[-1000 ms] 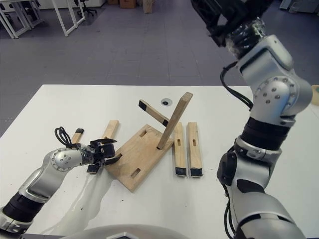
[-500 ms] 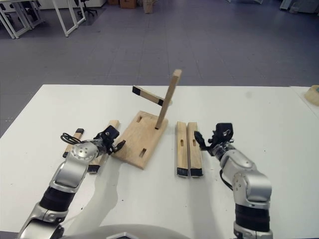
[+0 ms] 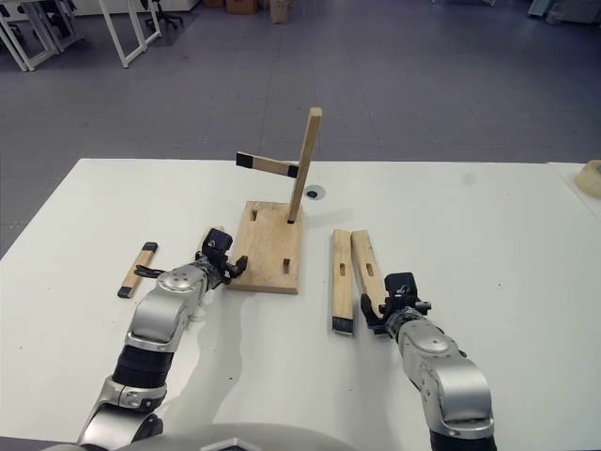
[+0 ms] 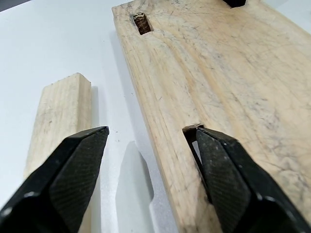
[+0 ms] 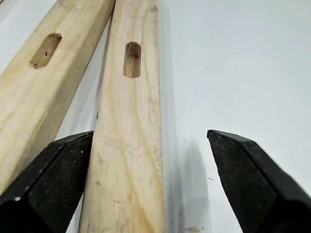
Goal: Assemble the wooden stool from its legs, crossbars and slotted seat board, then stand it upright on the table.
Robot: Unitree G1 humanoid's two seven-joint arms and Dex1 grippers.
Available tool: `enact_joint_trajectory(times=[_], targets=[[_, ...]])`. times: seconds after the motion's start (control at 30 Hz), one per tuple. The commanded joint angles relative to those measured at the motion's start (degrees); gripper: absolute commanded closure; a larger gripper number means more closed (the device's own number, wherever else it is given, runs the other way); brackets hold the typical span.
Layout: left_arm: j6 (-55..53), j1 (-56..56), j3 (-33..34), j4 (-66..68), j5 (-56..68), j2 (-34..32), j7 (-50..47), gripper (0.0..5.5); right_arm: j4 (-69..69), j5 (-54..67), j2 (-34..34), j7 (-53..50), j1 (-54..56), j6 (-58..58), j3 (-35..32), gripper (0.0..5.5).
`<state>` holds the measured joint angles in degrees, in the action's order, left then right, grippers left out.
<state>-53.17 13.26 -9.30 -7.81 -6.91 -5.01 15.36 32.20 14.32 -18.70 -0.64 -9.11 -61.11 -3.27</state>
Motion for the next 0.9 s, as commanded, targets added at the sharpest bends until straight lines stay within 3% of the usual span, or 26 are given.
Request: enact_joint_trajectory(times=[0.03, 0.37, 0.63, 0.73, 0.83, 0.9], targets=[[-7.5, -3.8, 0.4, -4.3, 2.9, 0.2, 0.8, 2.17, -1.0, 1.4, 3.3, 0.9, -0.9, -1.4, -2.6, 1.38], [-21.5, -2.7, 4.6, -17.2, 10.4, 3.9, -0.7, 2.17, -6.2, -3.1, 1.4, 2.3, -1.7, 5.4, -2.8, 3.37], [-15.8, 2.6, 5.2, -21.8, 10.7, -2.1, -1.5, 2.17, -7.7, -3.3, 1.4, 4.8, 7.6, 24.1, -7.6, 3.45], [-8.7, 3.7, 13.8, -22.3, 17.2, -1.6, 3.0, 2.17, -6.3, 4.7, 2.1, 9.5, 16.4, 27.6, -11.6, 3.45], [-8.9, 5.2, 23.3, -22.4, 29.1, -3.9, 11.9, 2.17, -6.2, 17.4, 2.1, 16.6, 22.1, 25.8, -15.2, 3.45], [-12.4, 7.2, 28.8, -21.4, 38.3, -4.9, 16.3, 1.86, -6.8, 28.3, 1.0, 21.6, 24.4, 22.1, -17.7, 3.45]])
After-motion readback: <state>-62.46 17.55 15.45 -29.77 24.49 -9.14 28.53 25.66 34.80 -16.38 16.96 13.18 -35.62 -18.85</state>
